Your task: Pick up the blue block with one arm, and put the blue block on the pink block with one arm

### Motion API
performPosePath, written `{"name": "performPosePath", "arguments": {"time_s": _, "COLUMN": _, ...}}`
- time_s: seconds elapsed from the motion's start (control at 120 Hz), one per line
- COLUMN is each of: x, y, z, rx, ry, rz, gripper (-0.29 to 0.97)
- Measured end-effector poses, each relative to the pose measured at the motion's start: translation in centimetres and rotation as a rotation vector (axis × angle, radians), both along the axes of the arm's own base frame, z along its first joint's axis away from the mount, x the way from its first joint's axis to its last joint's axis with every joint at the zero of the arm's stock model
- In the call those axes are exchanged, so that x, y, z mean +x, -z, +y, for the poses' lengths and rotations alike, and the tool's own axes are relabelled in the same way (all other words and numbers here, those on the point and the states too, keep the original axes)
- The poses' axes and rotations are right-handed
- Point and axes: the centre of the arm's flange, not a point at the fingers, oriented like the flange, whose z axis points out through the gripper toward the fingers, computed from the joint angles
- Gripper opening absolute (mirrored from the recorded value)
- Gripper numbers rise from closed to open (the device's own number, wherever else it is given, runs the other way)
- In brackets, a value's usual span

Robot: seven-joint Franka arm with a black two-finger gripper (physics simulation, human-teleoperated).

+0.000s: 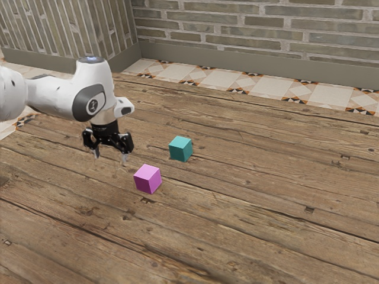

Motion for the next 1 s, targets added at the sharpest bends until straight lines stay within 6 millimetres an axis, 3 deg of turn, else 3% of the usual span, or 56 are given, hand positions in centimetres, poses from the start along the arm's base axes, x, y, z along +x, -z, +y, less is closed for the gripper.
{"name": "performPosePath", "arguments": {"time_s": 0.125, "x": 10.6, "y": -0.4, "z": -1.6, "rx": 0.002, "ry": 0.068, "rz": -0.098, "gripper": 0.68}}
{"name": "performPosePath", "arguments": {"time_s": 0.192, "x": 13.2, "y": -0.1, "z": -2.7, "rx": -0.015, "ry": 0.107, "rz": -0.105, "gripper": 0.68}}
{"name": "performPosePath", "arguments": {"time_s": 0.475, "x": 18.3, "y": 2.6, "z": -4.5, "rx": -0.086, "ry": 0.276, "rz": -0.056, "gripper": 0.68}}
{"name": "performPosePath", "arguments": {"time_s": 0.658, "x": 20.5, "y": 4.1, "z": -5.5, "rx": -0.115, "ry": 0.382, "rz": -0.053, "gripper": 0.68}}
{"name": "performPosePath", "arguments": {"time_s": 0.767, "x": 21.0, "y": 5.1, "z": -5.1, "rx": -0.119, "ry": 0.422, "rz": -0.05, "gripper": 0.68}}
{"name": "performPosePath", "arguments": {"time_s": 1.0, "x": 21.4, "y": 5.3, "z": -5.5, "rx": -0.139, "ry": 0.469, "rz": -0.061, "gripper": 0.68}}
